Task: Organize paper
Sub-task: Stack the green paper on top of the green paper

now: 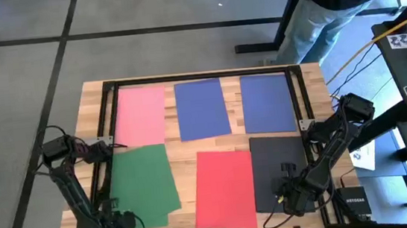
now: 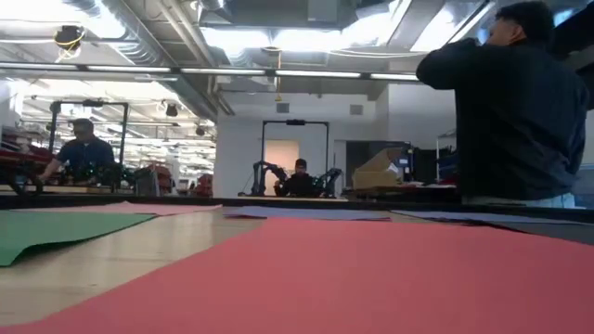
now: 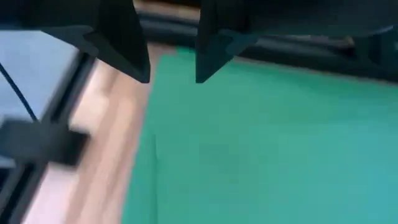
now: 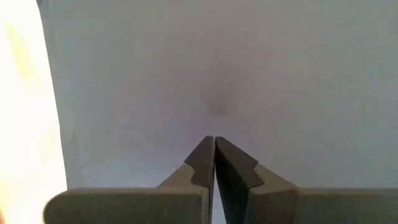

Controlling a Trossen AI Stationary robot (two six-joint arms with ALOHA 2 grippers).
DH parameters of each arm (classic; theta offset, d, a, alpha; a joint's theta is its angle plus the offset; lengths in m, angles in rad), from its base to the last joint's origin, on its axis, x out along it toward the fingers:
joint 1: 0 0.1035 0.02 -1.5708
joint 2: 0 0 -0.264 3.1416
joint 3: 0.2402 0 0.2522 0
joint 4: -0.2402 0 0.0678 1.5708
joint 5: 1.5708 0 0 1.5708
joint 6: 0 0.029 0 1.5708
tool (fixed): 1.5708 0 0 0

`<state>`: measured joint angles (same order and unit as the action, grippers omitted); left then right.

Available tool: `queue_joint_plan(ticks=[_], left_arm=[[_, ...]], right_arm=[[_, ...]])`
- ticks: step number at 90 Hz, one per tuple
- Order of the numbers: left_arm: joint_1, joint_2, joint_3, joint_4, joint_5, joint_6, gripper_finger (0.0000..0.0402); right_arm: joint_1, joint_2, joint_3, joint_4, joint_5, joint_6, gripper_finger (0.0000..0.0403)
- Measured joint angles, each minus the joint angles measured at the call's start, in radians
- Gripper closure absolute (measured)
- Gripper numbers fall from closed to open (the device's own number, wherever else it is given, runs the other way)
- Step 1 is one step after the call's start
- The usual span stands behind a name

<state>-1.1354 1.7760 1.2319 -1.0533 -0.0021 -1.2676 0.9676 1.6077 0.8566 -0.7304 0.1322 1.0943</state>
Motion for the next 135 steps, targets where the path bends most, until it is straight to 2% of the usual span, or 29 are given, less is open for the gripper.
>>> queue_joint_plan(ticks=[16,28,40,50,63,78,135], left_arm=[[0.151,0.0,0.0,0.033,-0.207,0.192,0.0386],[0.301,0.0,0.0,0.191,-0.344,0.397,0.0398],[0.439,0.006,0.0,0.405,-0.371,0.618,0.0401],[0.52,0.025,-0.013,0.48,-0.328,0.7,0.0401],[0.564,0.069,-0.064,0.535,-0.26,0.71,0.0402],[0.557,0.119,-0.085,0.577,-0.217,0.677,0.0401],[0.362,0.101,-0.088,0.477,-0.166,0.325,0.0401]], right_arm=[[0.0,0.0,0.0,0.0,0.011,0.0,0.0402],[-0.002,0.0,0.0,-0.001,0.015,0.0,0.0402],[-0.002,0.0,0.0,-0.001,0.015,0.0,0.0402],[-0.002,0.0,0.0,-0.001,0.015,0.0,0.0402],[-0.002,0.0,0.0,-0.004,0.016,0.0,0.0402],[-0.002,0.0,0.0,-0.003,0.017,0.0,0.0402],[-0.002,0.0,0.0,-0.004,0.018,0.0,0.0402]])
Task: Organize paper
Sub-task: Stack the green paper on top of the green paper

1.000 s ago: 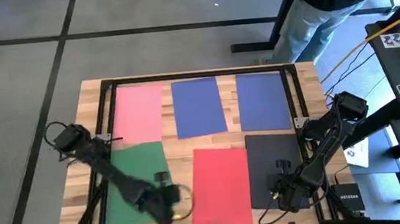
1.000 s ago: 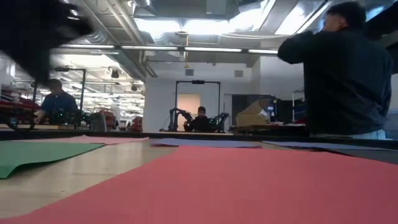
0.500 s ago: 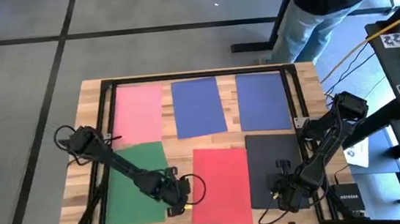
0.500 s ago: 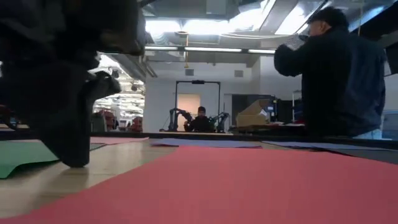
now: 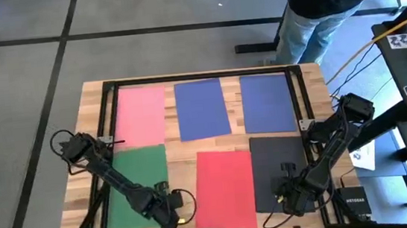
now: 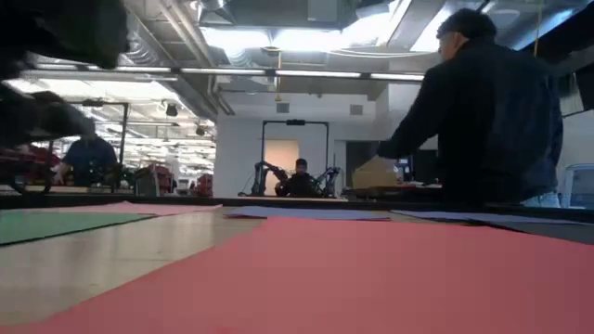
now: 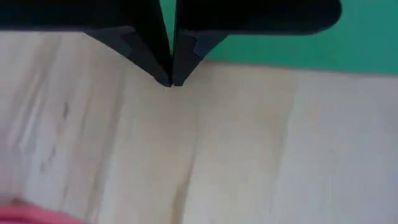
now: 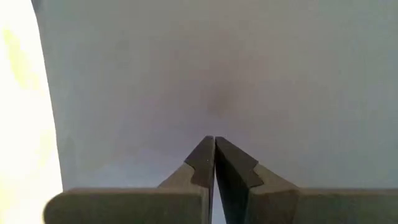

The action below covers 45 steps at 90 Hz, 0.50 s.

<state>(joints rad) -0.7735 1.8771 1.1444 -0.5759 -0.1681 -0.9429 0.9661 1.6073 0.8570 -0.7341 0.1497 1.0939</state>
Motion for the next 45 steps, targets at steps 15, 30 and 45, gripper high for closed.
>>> queue_joint_plan(ticks=[15,30,45], left_arm=[[-0.015,-0.026,-0.003,-0.003,0.033,-0.031,0.0401],[-0.016,-0.032,-0.002,-0.001,0.015,-0.045,0.0401],[-0.009,-0.041,-0.002,0.0,0.007,-0.018,0.0401]], right_arm=[[0.0,0.0,0.0,0.0,0.0,0.0,0.0402],[0.0,0.0,0.0,0.0,0.0,0.0,0.0402],[0.0,0.0,0.0,-0.001,0.0,0.0,0.0402]])
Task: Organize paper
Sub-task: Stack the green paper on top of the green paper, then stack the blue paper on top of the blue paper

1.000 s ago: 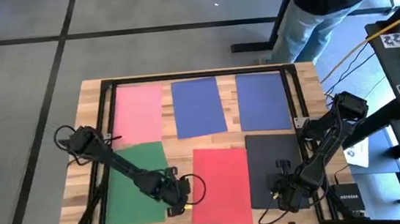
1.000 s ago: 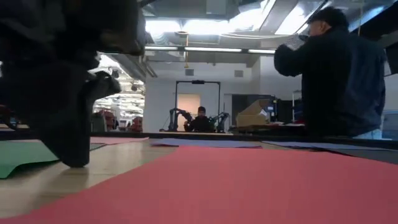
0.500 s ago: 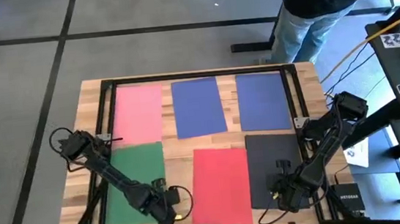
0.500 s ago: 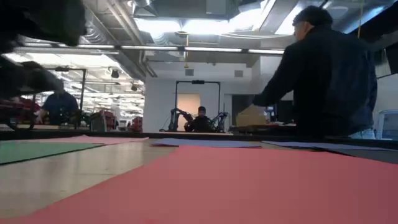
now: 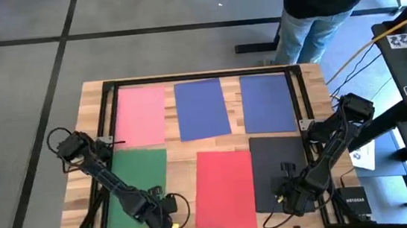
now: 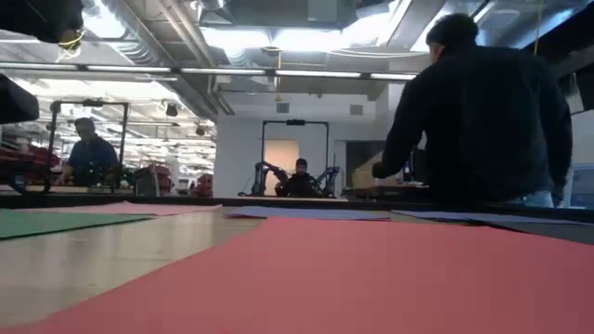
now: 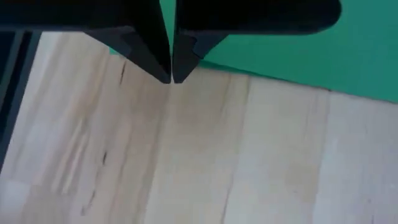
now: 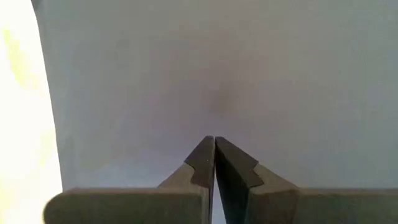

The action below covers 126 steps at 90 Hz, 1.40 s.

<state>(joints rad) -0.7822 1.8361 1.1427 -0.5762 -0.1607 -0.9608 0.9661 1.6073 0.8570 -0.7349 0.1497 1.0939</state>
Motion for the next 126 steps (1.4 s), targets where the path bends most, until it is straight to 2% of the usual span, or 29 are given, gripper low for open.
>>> queue_joint_plan(ticks=[12,35,43,50,60,74,82,94,112,126], left_arm=[[0.055,-0.018,0.0,-0.069,-0.082,0.03,0.0401],[0.197,-0.112,0.001,-0.484,-0.276,0.033,0.0401],[0.252,-0.154,0.0,-0.559,-0.341,0.054,0.0401],[0.301,-0.193,-0.011,-0.539,-0.369,0.119,0.0401],[0.365,-0.231,-0.033,-0.403,-0.373,0.286,0.0401],[0.454,-0.228,-0.042,-0.221,-0.318,0.581,0.0401],[0.504,-0.216,-0.042,-0.162,-0.312,0.679,0.0401],[0.573,-0.191,-0.042,-0.188,-0.306,0.814,0.0392],[0.634,-0.128,-0.042,-0.259,-0.293,0.951,0.0352],[0.666,-0.082,-0.075,-0.188,-0.327,1.087,0.0319]], right_arm=[[0.0,0.0,0.0,0.0,0.0,0.0,0.0402],[0.0,0.0,0.0,0.0,0.007,0.0,0.0402],[0.0,0.0,0.0,0.002,0.043,-0.002,0.0402],[0.0,0.0,0.0,0.006,0.068,-0.002,0.0402],[0.0,0.0,0.0,0.007,0.084,-0.002,0.0402],[-0.009,0.0,0.0,0.012,0.12,-0.001,0.0402],[-0.032,0.0,0.0,0.031,0.135,-0.002,0.0402],[-0.073,0.0,0.0,0.07,0.183,-0.029,0.0402],[-0.138,0.0,0.0,0.124,0.223,-0.157,0.0402],[-0.189,0.0,0.0,0.135,0.225,-0.231,0.0402]])
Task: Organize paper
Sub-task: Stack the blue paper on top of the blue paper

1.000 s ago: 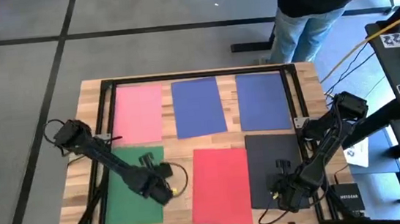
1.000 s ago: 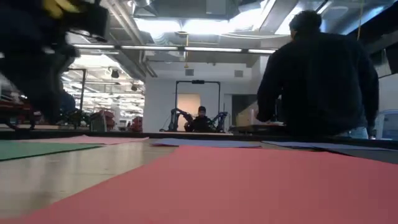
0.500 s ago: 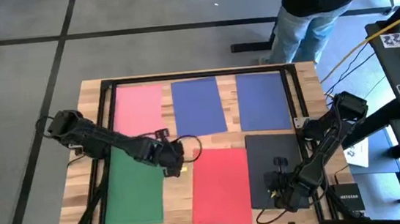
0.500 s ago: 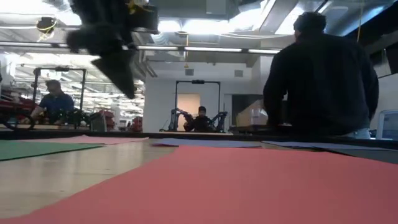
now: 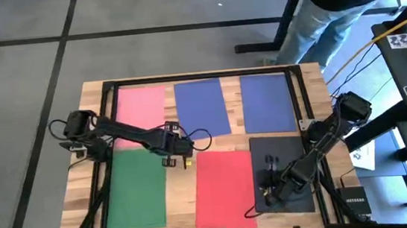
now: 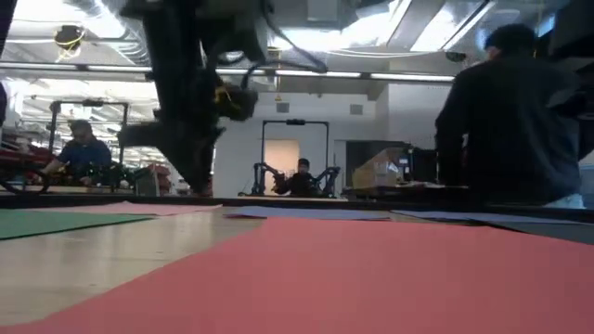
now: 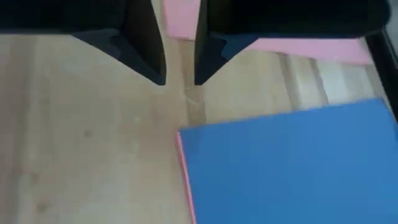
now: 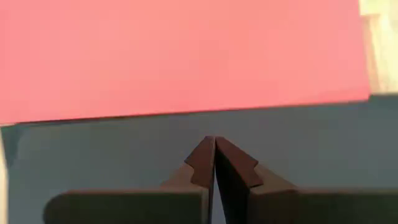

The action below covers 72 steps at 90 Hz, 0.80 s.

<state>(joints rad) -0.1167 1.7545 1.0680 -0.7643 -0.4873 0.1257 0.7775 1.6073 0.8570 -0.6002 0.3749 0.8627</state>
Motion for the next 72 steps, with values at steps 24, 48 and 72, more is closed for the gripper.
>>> queue_joint_plan(ticks=[24,48,72], left_arm=[[0.051,0.021,-0.107,0.214,-0.061,0.143,0.0282],[0.089,0.02,-0.129,0.321,-0.074,0.244,0.0274],[0.139,0.023,-0.129,0.395,-0.078,0.295,0.0274]], right_arm=[[-0.048,0.0,0.0,0.006,0.0,-0.074,0.0402],[-0.075,0.0,0.0,0.009,0.0,-0.125,0.0402],[-0.086,0.0,0.0,0.012,0.008,-0.137,0.0402]])
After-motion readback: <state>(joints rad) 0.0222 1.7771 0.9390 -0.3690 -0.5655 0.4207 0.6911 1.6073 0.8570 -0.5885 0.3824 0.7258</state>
